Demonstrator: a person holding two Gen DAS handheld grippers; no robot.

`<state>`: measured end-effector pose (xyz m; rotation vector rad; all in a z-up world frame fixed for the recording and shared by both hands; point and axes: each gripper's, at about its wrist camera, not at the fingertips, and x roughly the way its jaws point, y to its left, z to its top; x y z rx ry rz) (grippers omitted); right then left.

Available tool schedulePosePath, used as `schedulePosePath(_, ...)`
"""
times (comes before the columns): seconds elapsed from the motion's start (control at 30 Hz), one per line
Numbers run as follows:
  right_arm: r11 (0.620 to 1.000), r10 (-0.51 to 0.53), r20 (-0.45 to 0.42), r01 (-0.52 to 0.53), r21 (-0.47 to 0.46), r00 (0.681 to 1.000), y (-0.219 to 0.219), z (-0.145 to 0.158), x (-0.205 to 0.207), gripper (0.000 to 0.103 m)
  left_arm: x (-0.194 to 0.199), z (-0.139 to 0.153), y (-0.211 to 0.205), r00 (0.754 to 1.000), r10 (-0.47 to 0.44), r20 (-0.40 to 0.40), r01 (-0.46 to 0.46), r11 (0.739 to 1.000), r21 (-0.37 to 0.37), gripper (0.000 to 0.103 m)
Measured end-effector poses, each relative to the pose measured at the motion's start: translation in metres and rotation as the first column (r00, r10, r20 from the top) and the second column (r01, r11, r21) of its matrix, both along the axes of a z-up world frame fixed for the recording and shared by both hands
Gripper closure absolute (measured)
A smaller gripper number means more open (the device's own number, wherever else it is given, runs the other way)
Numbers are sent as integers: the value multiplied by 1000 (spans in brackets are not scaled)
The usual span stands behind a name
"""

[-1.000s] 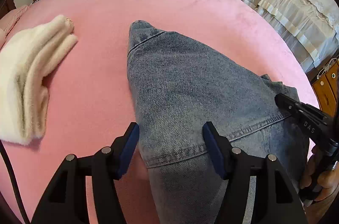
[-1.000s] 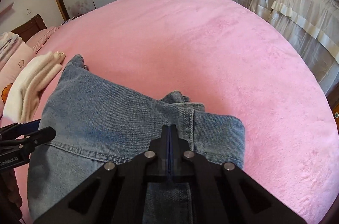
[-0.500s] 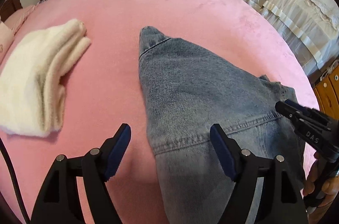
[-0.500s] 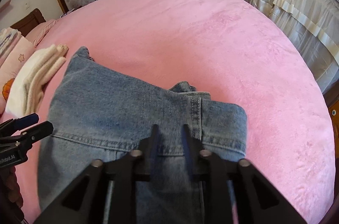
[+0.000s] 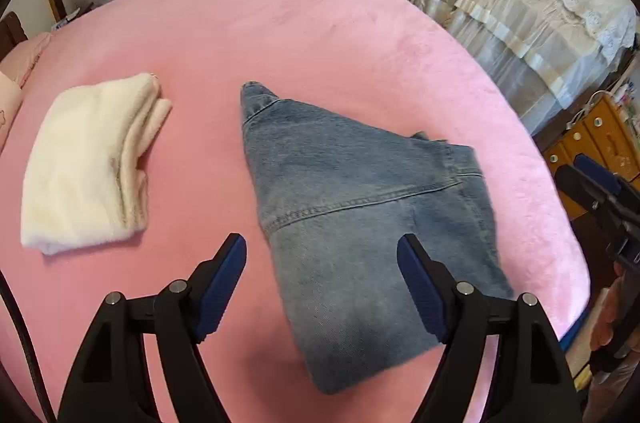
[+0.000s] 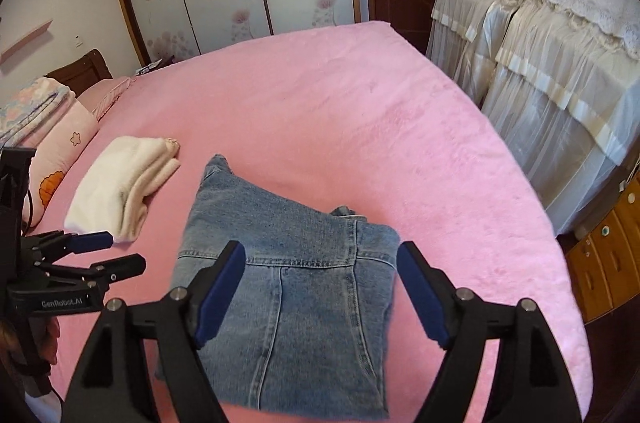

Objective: Fold large clothes

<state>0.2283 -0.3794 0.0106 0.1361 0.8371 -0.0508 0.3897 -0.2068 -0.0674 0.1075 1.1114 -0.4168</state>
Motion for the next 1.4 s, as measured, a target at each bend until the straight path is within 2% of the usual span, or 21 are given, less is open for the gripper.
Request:
schedulePosePath(0.03, 1000, 3, 3, -3, -10, 1000, 1, 5, -5, 20, -2, 4, 1, 1000, -2, -4, 2, 1000, -14, 23)
schedulePosePath(0.13, 999, 3, 13, -2, -36, 1000, -2, 14, -15, 15, -15, 14, 2, 1000, -20, -10, 19, 998, -59, 9)
schedulePosePath(0.2, 999, -4, 9, 4, -48, 1000, -5, 14, -21, 13, -22, 14, 2, 999, -36, -14, 35, 997, -67, 8)
schedulePosePath(0.3, 1000, -7, -19, 7, -13, 1000, -13, 4, -25, 12, -27, 7, 4, 999, -34, -40, 30, 995, -92, 8)
schedulePosePath(0.5, 993, 30, -115, -17, 115, 993, -35, -38, -25, 12, -24, -33, 12, 994, -6, -113, -7, 993, -121, 8)
schedulePosePath(0.63, 988, 38, -162, -14, 152, 986, -43, -71, -24, 12, -15, -78, 19, 973, -6, -231, -32, 986, -163, 8)
schedulePosePath(0.83, 978, 19, -249, 34, 207, 968, -57, -122, -20, 12, -8, -123, 26, 953, 12, -304, -70, 981, -183, 8)
schedulePosePath(1.13, 963, 62, -271, 14, 268, 961, -61, -154, -14, 12, -3, -161, 20, 930, -6, -368, -70, 978, -195, 8)
schedulePosePath(1.4, 911, 133, -292, 0, 413, 947, -69, -189, 14, 14, 5, -179, 17, 921, -28, -389, -83, 960, -266, 6)
